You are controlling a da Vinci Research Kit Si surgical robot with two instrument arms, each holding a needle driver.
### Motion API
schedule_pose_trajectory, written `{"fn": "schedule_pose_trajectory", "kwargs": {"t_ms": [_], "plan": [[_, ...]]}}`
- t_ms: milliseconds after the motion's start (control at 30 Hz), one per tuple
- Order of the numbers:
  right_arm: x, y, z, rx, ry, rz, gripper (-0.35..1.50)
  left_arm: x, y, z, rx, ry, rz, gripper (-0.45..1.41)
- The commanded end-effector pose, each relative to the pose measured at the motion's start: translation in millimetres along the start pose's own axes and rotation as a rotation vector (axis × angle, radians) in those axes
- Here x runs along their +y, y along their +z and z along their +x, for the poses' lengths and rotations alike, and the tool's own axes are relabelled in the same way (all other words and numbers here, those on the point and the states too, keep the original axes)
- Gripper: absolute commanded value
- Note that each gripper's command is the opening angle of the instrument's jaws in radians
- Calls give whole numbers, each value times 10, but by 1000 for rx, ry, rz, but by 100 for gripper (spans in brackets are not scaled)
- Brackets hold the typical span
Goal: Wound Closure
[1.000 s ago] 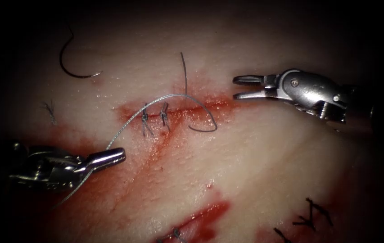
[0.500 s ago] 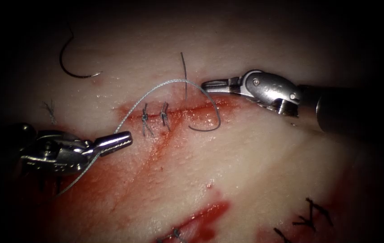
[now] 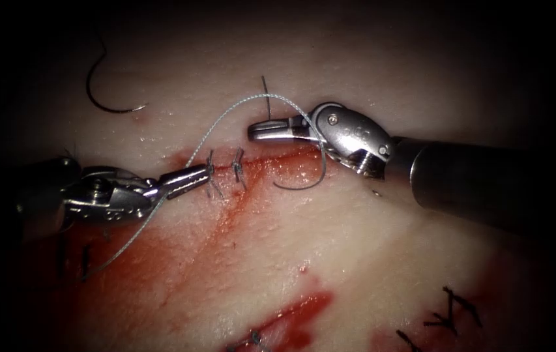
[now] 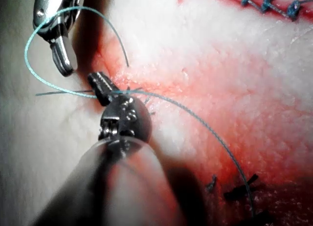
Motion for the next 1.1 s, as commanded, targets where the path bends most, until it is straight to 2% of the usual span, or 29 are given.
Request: {"fn": "schedule_pose_trajectory", "kwargs": {"t_ms": [33,333,500,533,567,633,700,733,867,1100], "plan": [[1,16,4,13,3,13,-35,1,13,-5,-6,-2,-9,-45],[-9,28,13,37,14,29,-35,20,55,-22,-42,-21,-56,-45],[-7,29,13,61,26,16,-35,21,64,-22,-34,-20,-59,-45],[-6,31,13,62,31,10,-23,22,66,-21,-31,-20,-62,-45],[-5,33,13,59,43,-1,20,22,68,-19,-28,-21,-64,-45],[-3,38,12,54,56,-24,69,22,71,-15,-28,-23,-69,-45],[-1,44,12,40,57,-77,103,24,75,-7,-26,-25,-73,-45],[1,45,11,21,58,-99,113,25,76,-4,-25,-31,-76,-45],[6,47,9,-62,62,-166,125,25,75,13,-21,4,-95,-45],[6,46,-5,-155,28,-187,121,10,61,31,0,36,-109,-45]]}}
